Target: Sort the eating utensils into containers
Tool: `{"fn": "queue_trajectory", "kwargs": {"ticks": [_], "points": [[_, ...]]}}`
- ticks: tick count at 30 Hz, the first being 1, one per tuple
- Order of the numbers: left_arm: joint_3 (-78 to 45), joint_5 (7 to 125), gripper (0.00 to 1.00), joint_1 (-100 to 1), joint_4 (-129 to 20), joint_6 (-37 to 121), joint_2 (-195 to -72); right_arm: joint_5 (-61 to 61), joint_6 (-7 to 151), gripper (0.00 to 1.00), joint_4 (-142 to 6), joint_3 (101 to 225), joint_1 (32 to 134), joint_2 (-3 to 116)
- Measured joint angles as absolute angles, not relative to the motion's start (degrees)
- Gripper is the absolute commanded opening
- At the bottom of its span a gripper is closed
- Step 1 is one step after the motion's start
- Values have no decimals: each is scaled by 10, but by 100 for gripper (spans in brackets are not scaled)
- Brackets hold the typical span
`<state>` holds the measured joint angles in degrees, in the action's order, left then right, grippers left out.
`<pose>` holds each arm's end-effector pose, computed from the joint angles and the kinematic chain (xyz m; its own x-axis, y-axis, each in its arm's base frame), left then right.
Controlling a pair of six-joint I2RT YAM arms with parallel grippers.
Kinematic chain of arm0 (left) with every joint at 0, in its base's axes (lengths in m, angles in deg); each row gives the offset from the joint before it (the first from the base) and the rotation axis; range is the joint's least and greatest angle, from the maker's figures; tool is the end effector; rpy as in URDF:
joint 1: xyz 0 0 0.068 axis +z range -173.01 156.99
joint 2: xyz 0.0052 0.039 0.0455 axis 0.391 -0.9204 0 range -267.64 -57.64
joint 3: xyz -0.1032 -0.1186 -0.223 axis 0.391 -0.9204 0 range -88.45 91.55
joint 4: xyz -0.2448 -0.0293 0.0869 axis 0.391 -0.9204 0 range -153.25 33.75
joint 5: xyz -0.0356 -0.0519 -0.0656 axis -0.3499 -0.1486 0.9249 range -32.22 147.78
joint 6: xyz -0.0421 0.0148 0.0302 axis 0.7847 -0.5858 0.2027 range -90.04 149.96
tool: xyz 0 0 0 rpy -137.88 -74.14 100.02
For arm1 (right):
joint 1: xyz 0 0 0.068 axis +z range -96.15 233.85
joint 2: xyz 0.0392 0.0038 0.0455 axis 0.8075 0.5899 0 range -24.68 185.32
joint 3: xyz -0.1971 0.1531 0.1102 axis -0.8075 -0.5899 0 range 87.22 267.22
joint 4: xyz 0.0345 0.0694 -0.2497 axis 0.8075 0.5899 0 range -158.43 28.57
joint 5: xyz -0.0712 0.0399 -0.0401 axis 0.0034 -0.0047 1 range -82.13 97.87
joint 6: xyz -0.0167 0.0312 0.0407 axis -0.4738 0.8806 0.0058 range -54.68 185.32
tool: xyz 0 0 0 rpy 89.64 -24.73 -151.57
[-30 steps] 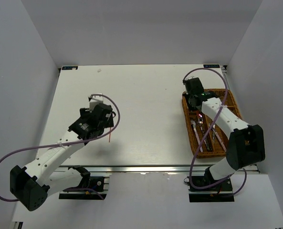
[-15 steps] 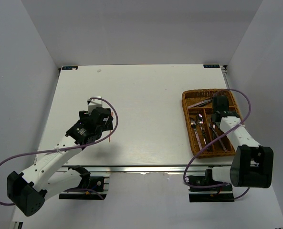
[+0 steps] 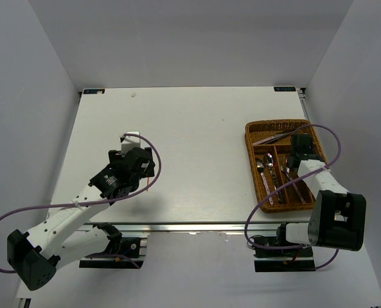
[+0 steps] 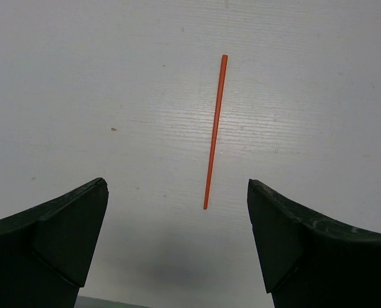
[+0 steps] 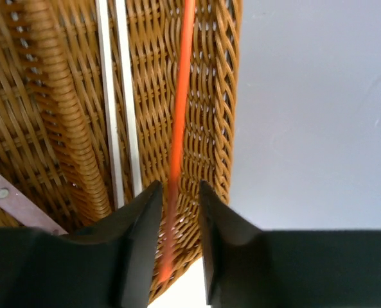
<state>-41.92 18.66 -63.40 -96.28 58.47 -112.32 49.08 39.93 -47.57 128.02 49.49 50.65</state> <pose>0.1564 -0.1036 0.2779 -0.5858 0.0121 -0.8104 -0.1109 0.9893 0.0950 0.2438 -0.0422 0.1965 -0.9259 -0.2529 -0.2807 0.0370 0.6788 -0.7334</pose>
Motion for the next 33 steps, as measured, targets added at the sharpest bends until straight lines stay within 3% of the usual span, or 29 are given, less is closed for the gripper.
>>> {"fn": "queue_trajectory", "kwargs": {"ticks": [1, 2, 10, 15, 21, 27, 33], "points": [[-419, 185, 98, -635, -963, 585, -1123, 490, 400, 82, -476, 1282, 494, 506], [-419, 182, 98, -636, -963, 585, -1123, 487, 406, 89, -476, 1285, 494, 506], [-420, 175, 98, -638, -963, 585, -1123, 448, 442, 89, -439, 1346, 491, 480], [-420, 166, 98, -637, -963, 586, -1123, 372, 495, 89, -392, 1445, 494, 425], [-417, 168, 98, -632, -962, 579, -1140, 276, 587, 89, -400, 1535, 567, 343], [-366, 269, 98, -510, -943, 557, -1282, 280, 680, 89, -416, 1514, 730, 350], [-251, 359, 92, -465, -946, 530, -1465, 194, 750, 89, -457, 1447, 742, 379]]}}
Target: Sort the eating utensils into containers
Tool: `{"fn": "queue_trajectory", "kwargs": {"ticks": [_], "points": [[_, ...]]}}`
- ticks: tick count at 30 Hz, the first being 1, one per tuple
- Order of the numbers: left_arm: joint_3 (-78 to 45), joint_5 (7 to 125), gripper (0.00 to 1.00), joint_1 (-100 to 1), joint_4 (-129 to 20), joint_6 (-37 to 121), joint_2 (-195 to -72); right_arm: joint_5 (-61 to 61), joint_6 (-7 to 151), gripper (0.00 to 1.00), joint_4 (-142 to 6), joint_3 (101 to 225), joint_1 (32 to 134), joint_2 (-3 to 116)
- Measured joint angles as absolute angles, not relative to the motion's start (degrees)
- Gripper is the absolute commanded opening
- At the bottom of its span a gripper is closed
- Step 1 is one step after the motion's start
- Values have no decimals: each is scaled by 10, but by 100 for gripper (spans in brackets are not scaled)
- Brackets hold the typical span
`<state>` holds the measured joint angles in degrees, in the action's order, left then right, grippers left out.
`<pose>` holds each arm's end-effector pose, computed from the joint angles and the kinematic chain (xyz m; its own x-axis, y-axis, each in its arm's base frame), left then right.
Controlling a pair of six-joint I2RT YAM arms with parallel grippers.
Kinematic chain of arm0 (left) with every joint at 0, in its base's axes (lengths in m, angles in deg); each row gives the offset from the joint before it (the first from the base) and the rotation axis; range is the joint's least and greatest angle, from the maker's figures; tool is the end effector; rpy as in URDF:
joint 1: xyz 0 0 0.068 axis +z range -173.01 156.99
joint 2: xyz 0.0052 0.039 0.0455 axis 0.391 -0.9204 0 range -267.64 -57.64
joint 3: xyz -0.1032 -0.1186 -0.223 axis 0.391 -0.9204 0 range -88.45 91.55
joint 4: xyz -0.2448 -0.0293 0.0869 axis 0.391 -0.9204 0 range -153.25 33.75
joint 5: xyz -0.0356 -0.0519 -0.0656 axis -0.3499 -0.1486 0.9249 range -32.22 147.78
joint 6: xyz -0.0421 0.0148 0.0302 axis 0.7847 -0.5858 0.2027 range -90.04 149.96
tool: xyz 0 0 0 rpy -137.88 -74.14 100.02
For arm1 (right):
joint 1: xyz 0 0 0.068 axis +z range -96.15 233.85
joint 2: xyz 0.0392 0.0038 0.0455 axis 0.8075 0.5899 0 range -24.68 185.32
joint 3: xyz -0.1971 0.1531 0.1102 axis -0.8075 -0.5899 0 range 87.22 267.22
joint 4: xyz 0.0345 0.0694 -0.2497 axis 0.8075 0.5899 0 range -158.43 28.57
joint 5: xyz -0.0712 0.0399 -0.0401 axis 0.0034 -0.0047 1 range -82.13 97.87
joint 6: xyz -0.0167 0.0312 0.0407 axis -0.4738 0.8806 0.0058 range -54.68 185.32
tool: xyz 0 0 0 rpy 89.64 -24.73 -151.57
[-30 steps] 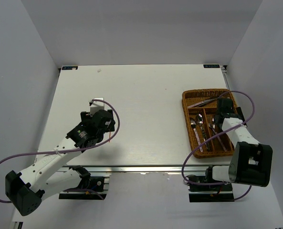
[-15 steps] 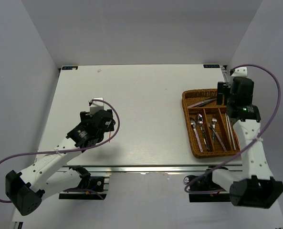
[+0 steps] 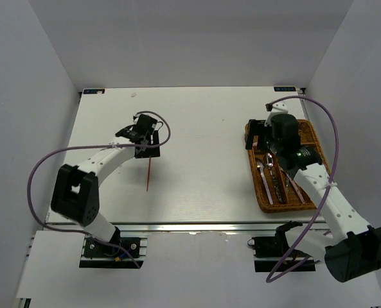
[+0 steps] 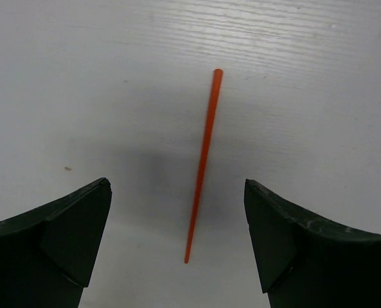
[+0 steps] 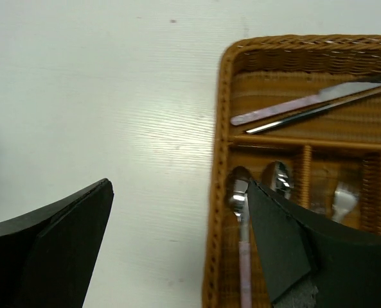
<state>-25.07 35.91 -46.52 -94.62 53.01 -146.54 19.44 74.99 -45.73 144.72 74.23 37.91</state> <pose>0.2887 -0.1112 0.2300 -0.8438 -0.0292 -0.5359 -0.1202 0.9834 0.1356 0.2314 0.0783 0.3351 -0.4602 0.0047 -0.8878 -0.0988 0.9935 0.0564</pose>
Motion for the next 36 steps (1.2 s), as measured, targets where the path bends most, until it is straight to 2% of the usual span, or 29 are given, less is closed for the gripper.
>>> {"fn": "queue_trajectory", "kwargs": {"ticks": [3, 7, 9, 11, 16, 19, 21, 25, 27, 32, 36], "points": [[-219, 384, 84, -465, -943, 528, -1514, 147, 769, 89, -490, 1420, 742, 353], [-159, 399, 66, -465, -950, 529, -1586, 95, 784, 89, -519, 1417, 743, 313], [-132, 400, 65, -463, -949, 526, -1621, 69, 790, 89, -529, 1417, 744, 299], [-118, 401, 57, -459, -949, 524, -1649, 41, 798, 89, -544, 1412, 745, 287], [-116, 413, 49, -441, -948, 523, -1687, -5, 806, 89, -560, 1389, 746, 275], [-123, 420, 36, -434, -941, 527, -1696, -21, 809, 89, -562, 1382, 746, 281], [-127, 424, 25, -432, -932, 530, -1696, -29, 810, 89, -563, 1381, 746, 286], [-151, 429, 12, -432, -903, 539, -1685, -37, 813, 89, -566, 1381, 747, 292], [-168, 429, 0, -433, -885, 545, -1676, -39, 813, 89, -566, 1381, 749, 292], [-194, 431, 0, -433, -856, 559, -1659, -52, 817, 89, -577, 1377, 749, 291], [-219, 436, 0, -432, -845, 577, -1638, -122, 871, 89, -649, 1333, 749, 289]]}}
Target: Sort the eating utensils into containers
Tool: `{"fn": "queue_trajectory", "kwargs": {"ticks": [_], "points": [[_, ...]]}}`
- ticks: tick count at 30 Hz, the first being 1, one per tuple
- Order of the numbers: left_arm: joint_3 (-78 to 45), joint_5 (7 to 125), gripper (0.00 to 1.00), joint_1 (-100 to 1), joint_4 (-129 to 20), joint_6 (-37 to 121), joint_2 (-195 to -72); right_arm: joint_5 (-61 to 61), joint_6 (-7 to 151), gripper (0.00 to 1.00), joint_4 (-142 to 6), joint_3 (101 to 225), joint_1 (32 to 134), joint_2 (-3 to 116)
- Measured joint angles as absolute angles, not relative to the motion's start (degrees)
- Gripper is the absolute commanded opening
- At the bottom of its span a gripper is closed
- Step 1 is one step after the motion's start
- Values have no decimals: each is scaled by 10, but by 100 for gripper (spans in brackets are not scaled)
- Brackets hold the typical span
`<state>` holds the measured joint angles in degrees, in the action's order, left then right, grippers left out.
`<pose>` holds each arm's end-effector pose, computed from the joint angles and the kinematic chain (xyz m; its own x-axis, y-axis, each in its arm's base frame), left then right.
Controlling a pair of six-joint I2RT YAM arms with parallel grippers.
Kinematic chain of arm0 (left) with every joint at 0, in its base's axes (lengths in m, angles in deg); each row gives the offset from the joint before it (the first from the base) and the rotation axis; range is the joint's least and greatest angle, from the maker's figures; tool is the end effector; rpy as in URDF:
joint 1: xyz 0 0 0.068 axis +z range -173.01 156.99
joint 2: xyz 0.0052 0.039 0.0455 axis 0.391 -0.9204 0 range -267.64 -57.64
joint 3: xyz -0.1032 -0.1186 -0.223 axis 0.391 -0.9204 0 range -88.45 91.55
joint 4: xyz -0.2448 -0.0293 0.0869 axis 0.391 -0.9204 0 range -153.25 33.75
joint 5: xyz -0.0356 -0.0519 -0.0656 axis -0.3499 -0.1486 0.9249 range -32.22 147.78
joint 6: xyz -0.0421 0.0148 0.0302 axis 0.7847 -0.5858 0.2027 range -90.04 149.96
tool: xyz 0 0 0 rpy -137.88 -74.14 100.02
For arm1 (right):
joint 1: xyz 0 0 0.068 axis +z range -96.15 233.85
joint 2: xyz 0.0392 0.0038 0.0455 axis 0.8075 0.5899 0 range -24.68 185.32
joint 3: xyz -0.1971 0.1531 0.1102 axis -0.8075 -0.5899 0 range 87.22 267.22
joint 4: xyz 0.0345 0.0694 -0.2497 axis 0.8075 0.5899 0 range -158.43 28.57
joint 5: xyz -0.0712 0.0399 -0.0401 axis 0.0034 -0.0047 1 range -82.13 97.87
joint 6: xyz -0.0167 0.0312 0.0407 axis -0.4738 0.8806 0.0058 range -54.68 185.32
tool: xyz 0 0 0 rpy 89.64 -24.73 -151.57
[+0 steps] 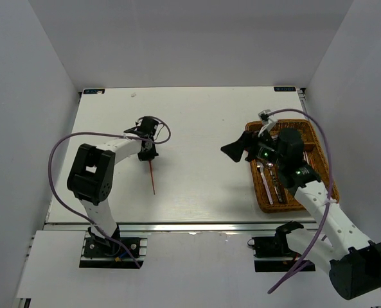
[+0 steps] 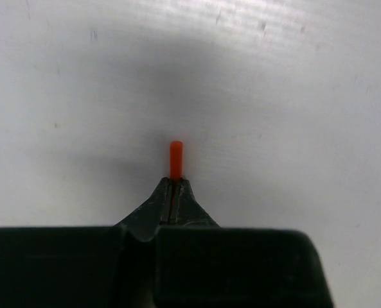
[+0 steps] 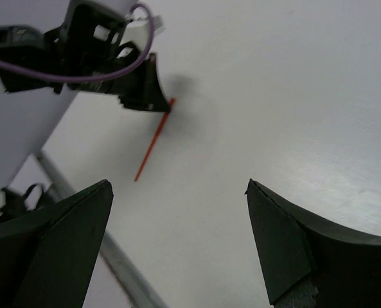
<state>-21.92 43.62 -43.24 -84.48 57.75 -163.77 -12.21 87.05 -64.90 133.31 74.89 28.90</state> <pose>0.3421 -0.1168 0.1567 -0.8847 -0.1558 -0.4394 -0.1853 0.9824 0.0246 0.2005 0.0901 0.3330 -0.4071 0.2161 -0.8875 -0.5392 0.7274 0.4244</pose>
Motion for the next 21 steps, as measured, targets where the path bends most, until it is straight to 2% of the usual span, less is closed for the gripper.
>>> {"fn": "queue_trajectory", "kwargs": {"ticks": [4, 11, 17, 21], "points": [[-256, 449, 0, -438, -864, 601, -1598, -203, 927, 87, -715, 1277, 755, 316], [-272, 493, 0, -492, -850, 646, -1477, -178, 946, 84, -719, 1298, 845, 441], [-272, 550, 0, -543, -791, 689, -1415, -154, 967, 75, -754, 1310, 940, 511], [-273, 573, 0, -560, -763, 717, -1406, -119, 984, 62, -773, 1320, 962, 543]]}}
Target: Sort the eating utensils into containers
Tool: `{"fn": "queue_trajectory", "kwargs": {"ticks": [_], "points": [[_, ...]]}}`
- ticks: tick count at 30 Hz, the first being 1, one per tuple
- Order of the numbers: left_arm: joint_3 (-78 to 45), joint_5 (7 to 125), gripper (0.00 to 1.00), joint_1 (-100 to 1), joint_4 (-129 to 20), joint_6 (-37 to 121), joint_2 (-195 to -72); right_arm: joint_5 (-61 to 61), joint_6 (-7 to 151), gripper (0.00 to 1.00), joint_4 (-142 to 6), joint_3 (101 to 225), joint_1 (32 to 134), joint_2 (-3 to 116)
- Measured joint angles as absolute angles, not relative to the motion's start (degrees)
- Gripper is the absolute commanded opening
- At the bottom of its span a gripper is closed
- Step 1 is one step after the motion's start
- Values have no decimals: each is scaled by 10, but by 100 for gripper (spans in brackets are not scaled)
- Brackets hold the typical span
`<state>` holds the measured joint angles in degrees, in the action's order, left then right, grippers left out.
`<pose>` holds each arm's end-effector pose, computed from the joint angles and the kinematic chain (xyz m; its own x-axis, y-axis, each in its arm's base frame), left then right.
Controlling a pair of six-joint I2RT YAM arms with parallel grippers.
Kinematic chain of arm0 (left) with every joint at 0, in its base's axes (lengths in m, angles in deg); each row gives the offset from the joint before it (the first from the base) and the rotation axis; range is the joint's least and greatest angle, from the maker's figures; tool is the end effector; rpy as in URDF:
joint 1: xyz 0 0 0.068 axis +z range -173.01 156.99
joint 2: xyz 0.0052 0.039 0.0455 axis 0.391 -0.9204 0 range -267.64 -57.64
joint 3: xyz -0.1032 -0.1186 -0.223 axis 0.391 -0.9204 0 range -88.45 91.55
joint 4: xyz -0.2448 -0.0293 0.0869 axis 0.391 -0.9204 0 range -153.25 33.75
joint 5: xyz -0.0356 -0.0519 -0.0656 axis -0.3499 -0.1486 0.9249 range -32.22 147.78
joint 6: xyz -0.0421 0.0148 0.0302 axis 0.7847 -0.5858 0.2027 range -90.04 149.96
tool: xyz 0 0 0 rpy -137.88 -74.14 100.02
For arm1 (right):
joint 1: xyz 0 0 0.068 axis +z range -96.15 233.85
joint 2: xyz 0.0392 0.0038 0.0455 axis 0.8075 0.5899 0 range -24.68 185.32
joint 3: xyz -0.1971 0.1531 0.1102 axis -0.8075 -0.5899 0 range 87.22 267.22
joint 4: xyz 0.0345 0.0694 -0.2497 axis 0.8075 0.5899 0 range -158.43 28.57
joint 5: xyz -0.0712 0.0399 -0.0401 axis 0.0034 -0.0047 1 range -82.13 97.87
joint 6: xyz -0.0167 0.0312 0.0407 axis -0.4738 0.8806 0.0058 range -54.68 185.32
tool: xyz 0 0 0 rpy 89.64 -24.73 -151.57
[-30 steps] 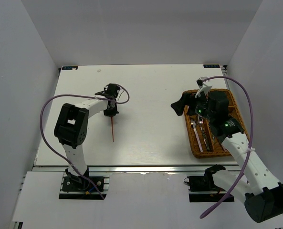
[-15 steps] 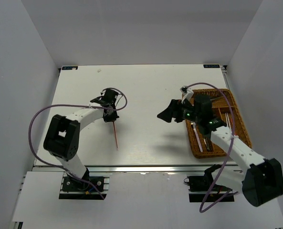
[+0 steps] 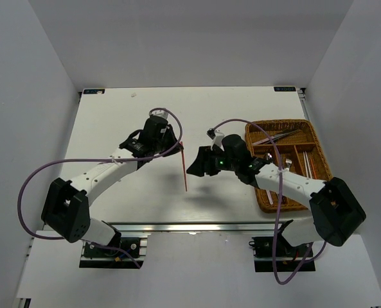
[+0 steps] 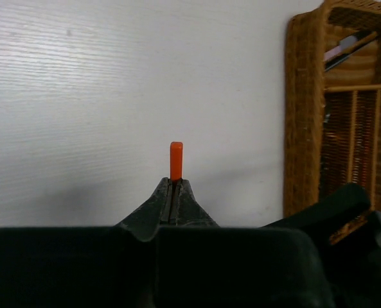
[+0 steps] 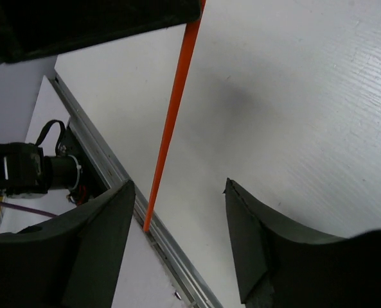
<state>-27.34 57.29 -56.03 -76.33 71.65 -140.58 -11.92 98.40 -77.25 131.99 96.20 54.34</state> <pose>0.2676 -0.1736 0.2669 -0.7771 -0.2882 -0.5595 0.0303 0.8709 -0.4906 0.2159 0.2131 0.2383 -0.7353 0.0248 -0.6773 -0.5471 0.5681 0.6147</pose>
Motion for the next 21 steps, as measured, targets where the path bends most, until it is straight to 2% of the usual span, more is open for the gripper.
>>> {"fn": "queue_trajectory", "kwargs": {"ticks": [8, 11, 13, 14, 16, 17, 21], "points": [[-296, 614, 0, -568, -710, 759, -1386, -83, 1010, 52, -815, 1350, 963, 589], [-299, 623, 0, -569, -700, 767, -1382, -81, 1014, 39, -827, 1367, 964, 606], [-300, 630, 14, -569, -691, 771, -1382, -79, 1014, 6, -836, 1380, 964, 619], [-300, 630, 43, -569, -687, 772, -1381, -78, 1016, 0, -836, 1387, 964, 625], [-300, 627, 74, -567, -683, 770, -1376, -77, 1015, 0, -836, 1395, 959, 635], [-299, 623, 98, -568, -687, 770, -1373, -78, 1013, 0, -836, 1398, 954, 638], [-268, 563, 98, -571, -759, 752, -1364, -74, 973, 0, -789, 1414, 926, 635]]}}
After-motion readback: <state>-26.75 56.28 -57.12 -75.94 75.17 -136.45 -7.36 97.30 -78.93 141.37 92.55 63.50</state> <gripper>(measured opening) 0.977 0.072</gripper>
